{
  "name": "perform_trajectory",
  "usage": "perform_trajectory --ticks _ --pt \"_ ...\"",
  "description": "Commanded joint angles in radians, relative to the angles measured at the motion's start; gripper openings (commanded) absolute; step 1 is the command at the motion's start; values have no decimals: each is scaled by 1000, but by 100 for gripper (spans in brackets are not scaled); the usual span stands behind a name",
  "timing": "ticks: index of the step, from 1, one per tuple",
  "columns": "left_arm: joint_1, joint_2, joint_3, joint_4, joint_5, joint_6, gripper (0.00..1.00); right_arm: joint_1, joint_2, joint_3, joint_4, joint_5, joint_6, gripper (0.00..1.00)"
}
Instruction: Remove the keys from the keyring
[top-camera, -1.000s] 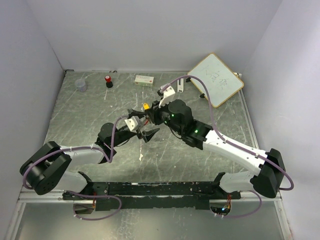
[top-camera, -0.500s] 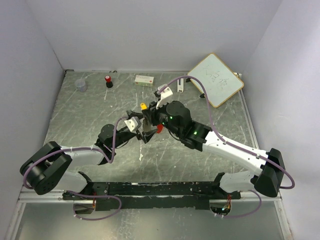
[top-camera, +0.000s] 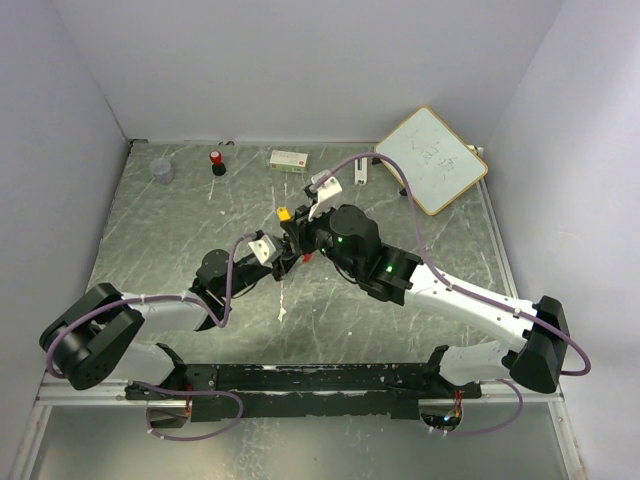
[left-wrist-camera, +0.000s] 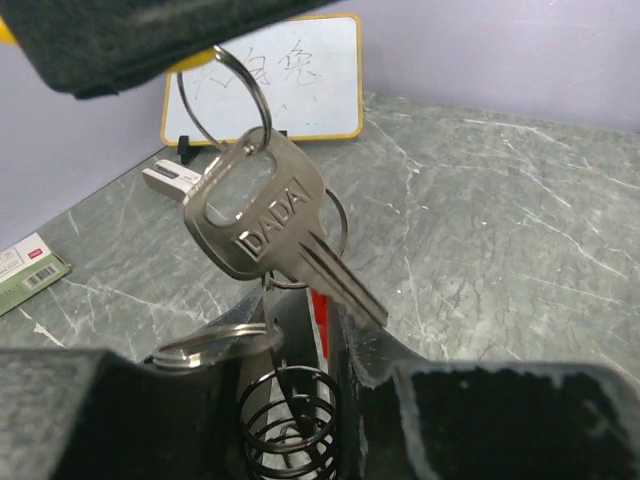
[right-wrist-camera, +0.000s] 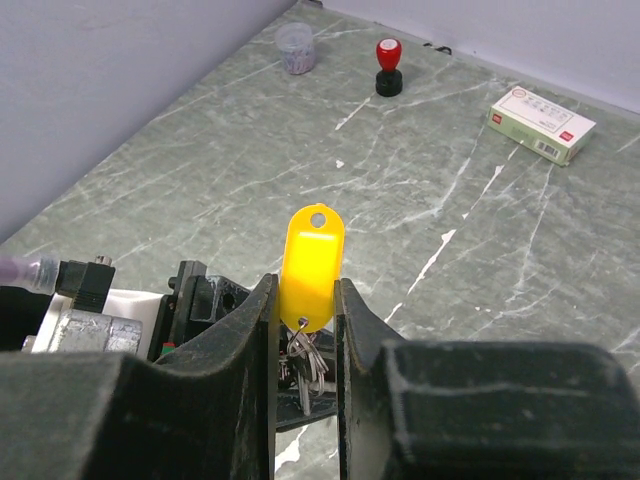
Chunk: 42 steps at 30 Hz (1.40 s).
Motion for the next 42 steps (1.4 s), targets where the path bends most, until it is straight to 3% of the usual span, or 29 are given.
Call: perform_trajectory --ticks 1,5,10,16,21,29,30,34,38,42 --pt "-7 -26 -1 18 7 7 32 12 -24 36 28 28 -21 0" --pt "-6 -37 -16 22 4 9 42 15 -21 39 31 39 -27 0" --pt "-7 -59 -19 -25 -9 24 28 20 -30 42 28 58 -39 0" --pt "-6 -137 54 -302 -170 68 8 24 -51 28 15 140 -69 0" --pt "-7 -211 142 -561 -310 149 7 24 -64 -9 22 196 -78 0" --pt "-9 -261 283 -827 -414 244 7 24 -78 -69 52 277 -93 0" --pt "-9 -267 296 -855 -429 256 7 26 -87 -84 67 290 -105 2" --pt "-10 -284 358 -987 -481 301 7 26 -125 -139 128 319 -161 32" --pt "-16 -285 415 -1100 -556 329 7 26 -151 -187 196 317 -214 45" --pt "-24 -296 445 -1141 -568 348 7 26 -175 -258 266 267 -251 48"
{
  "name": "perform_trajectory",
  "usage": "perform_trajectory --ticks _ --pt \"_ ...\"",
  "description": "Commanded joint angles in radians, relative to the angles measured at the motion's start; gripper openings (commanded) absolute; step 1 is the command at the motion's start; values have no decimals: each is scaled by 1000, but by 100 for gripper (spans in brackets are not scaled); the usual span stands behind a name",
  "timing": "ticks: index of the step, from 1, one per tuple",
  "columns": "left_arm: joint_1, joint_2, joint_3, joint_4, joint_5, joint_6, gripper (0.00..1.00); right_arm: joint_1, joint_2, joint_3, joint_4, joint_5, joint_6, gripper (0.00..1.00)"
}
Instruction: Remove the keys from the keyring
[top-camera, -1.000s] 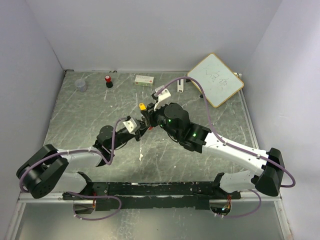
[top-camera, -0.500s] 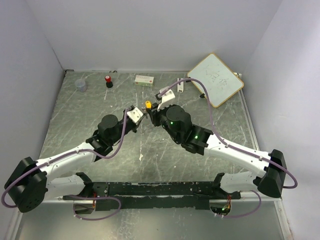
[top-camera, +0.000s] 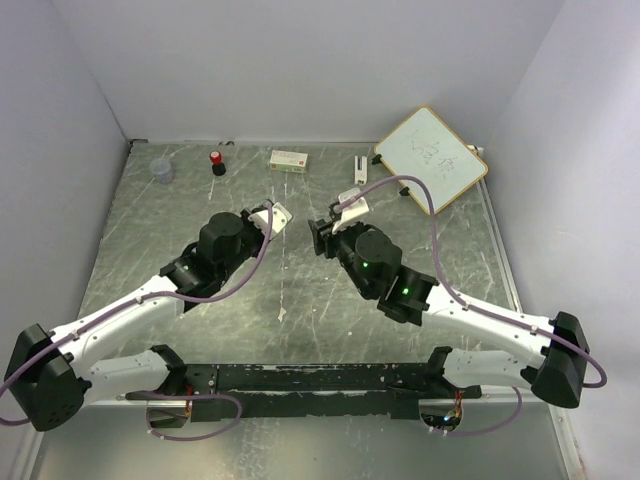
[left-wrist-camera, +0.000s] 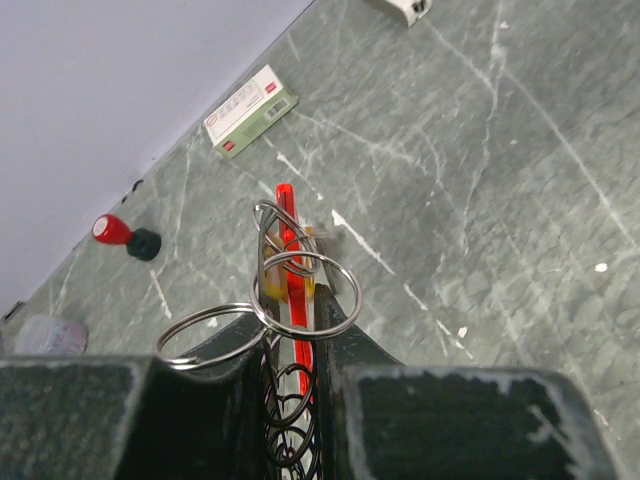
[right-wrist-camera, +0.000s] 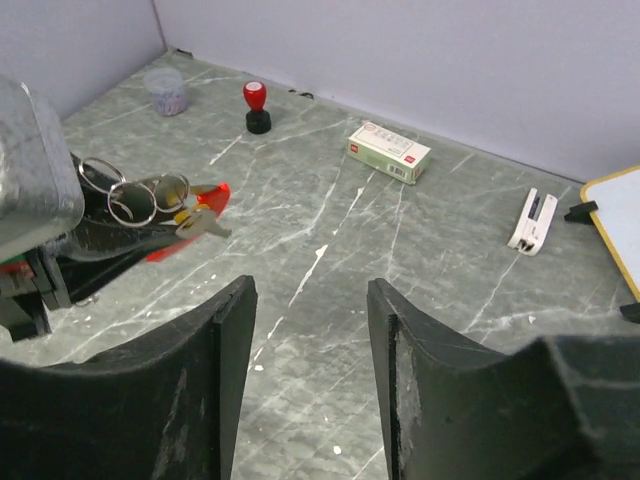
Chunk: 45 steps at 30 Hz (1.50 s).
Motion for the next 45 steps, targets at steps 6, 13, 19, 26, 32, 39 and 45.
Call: perform_trajectory --ticks 6,13,19,26,32,39,45 --pt "-46 -20 138 -191 -61 62 7 -1 -82 -196 281 -174 -124 58" --pt "-156 -13 232 -300 -88 74 7 -1 -125 -370 517 -355 -174 57" --pt "-217 -31 258 -322 -13 75 7 -1 -138 -435 668 -445 -182 55" --pt "-259 -80 266 -344 57 84 7 -1 -160 -429 652 -453 -219 55" --pt "-271 -157 231 -313 95 95 7 -1 -166 -402 572 -491 -198 54" --pt "-271 -217 214 -308 166 102 7 -2 -186 -409 566 -566 -170 50" --pt "-272 -241 202 -306 189 99 7 -2 -188 -371 533 -652 -165 48"
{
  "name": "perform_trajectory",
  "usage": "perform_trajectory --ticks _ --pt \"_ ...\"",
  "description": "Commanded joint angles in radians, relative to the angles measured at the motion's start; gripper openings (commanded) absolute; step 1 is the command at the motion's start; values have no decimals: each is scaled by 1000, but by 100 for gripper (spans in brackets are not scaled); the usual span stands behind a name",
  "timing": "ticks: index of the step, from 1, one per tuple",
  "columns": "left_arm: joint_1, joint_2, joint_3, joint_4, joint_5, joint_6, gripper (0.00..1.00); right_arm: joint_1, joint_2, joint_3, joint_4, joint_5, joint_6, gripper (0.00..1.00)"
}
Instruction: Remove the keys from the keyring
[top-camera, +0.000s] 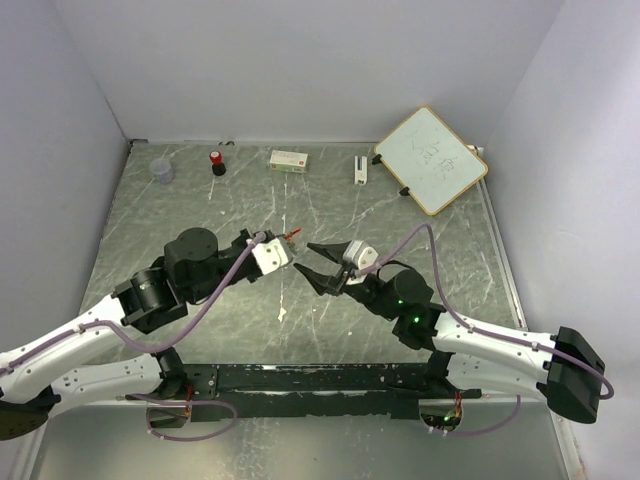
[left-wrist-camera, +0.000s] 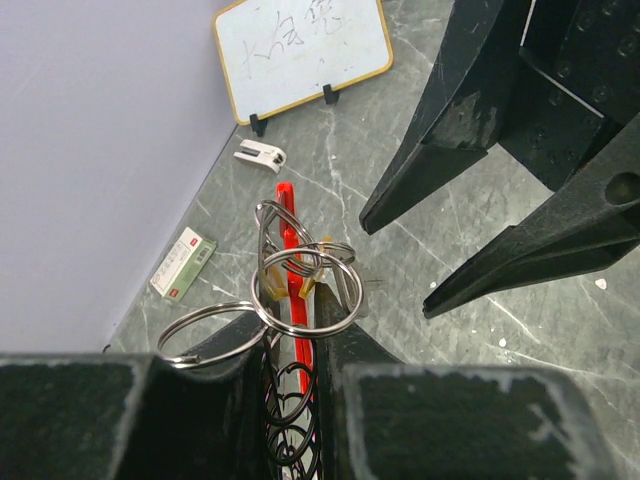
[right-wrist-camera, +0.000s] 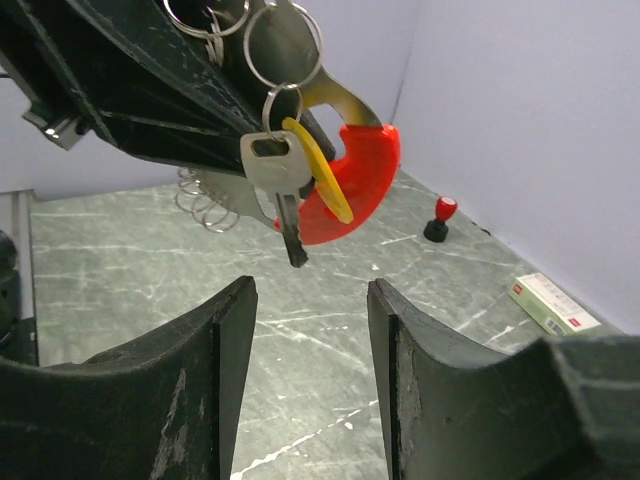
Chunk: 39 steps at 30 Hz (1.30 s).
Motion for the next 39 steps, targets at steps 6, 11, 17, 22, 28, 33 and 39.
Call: perform_trajectory --ticks 6,11,17,22,28,33,39 --pt "-8 6 -4 5 61 6 7 -1 -17 75 -34 -114 3 47" --pt "-8 31 -1 0 67 7 7 -2 -10 93 -43 -131 -2 47" --pt "-8 16 -8 5 96 3 7 -2 -6 102 -52 -131 -12 47" --pt "-8 -14 -20 15 127 2 7 -2 -5 106 -53 -126 -21 47" --pt "-9 -18 -16 3 140 0 7 -2 -14 102 -53 -98 -39 46" --pt "-10 -6 -17 6 154 -1 7 -2 -12 117 -58 -101 -49 45" --pt "-10 0 -23 4 157 -4 7 -2 -1 147 -71 -114 -67 45"
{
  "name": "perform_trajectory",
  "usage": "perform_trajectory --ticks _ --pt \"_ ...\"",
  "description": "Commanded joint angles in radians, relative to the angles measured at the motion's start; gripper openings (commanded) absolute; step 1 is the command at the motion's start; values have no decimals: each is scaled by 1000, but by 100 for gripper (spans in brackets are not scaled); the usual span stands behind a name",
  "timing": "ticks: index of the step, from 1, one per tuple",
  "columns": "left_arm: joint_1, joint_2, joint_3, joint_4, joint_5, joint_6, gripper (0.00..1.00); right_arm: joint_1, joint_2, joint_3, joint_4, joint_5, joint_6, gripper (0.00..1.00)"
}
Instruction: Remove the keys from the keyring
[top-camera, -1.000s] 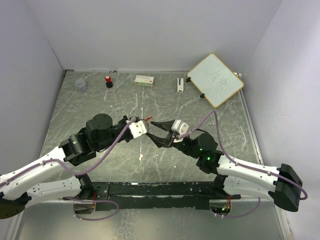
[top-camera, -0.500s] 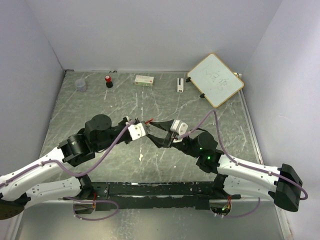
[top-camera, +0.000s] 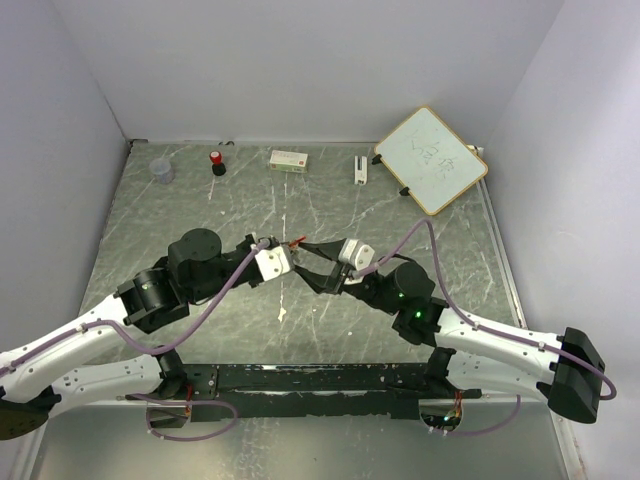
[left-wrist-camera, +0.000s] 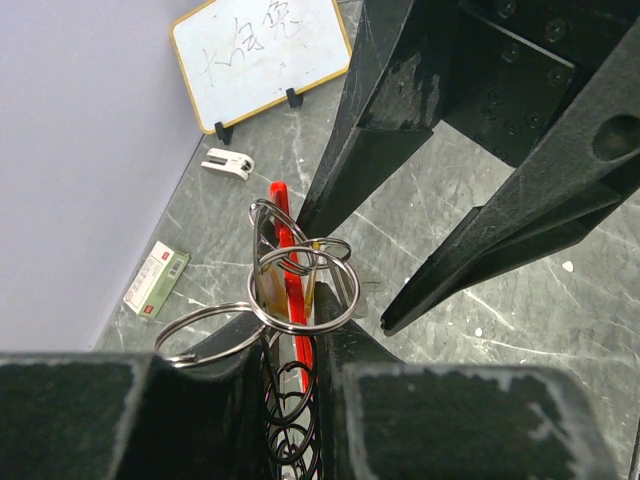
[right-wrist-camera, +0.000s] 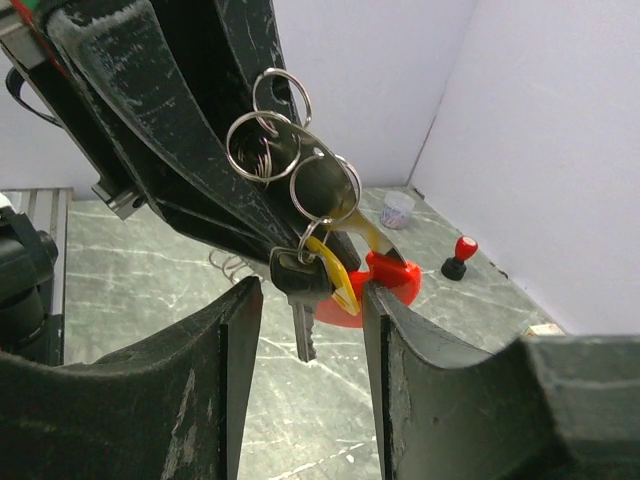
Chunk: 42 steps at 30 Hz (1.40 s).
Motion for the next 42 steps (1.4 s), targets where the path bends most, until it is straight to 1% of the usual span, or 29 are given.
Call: perform_trajectory --ticks 1,6,8,14,15,20,26,29,32,35,36,38,39,40,42 --pt "-10 1 -8 23 59 -4 7 -2 3 54 21 0 -30 44" --pt "-10 -5 -20 45 50 -1 7 -2 22 74 23 -44 -11 40" --pt "-10 -4 -20 48 46 1 7 -3 36 83 13 -56 -4 35" --pt "-11 -4 -19 49 34 1 7 -1 64 103 -24 -40 -2 3" --pt "-11 -4 -20 49 31 1 7 0 65 105 -31 -34 -3 0" --pt "-11 -15 -28 53 -14 -4 7 -1 50 110 -68 8 -16 0" --pt "-11 -9 -30 52 -66 -16 7 -1 11 117 -121 129 -27 0" --pt "-11 -1 -38 72 -142 -31 7 0 -12 140 -174 187 -26 0" --pt "-11 3 -53 103 -236 -51 13 0 -27 181 -261 269 -27 0" --pt "-11 4 -67 135 -303 -67 15 -1 -25 238 -368 369 -34 0" --pt "-11 5 -70 143 -318 -71 18 -1 -22 263 -420 399 -38 0" --pt "-11 8 -79 163 -342 -77 28 0 -7 318 -502 451 -42 0" --pt "-11 10 -83 170 -345 -81 58 -1 3 348 -542 482 -42 0" --pt "-11 12 -85 176 -344 -85 85 -1 14 378 -582 505 -41 0" --pt "-11 12 -93 203 -340 -96 95 0 36 437 -648 551 -36 0"
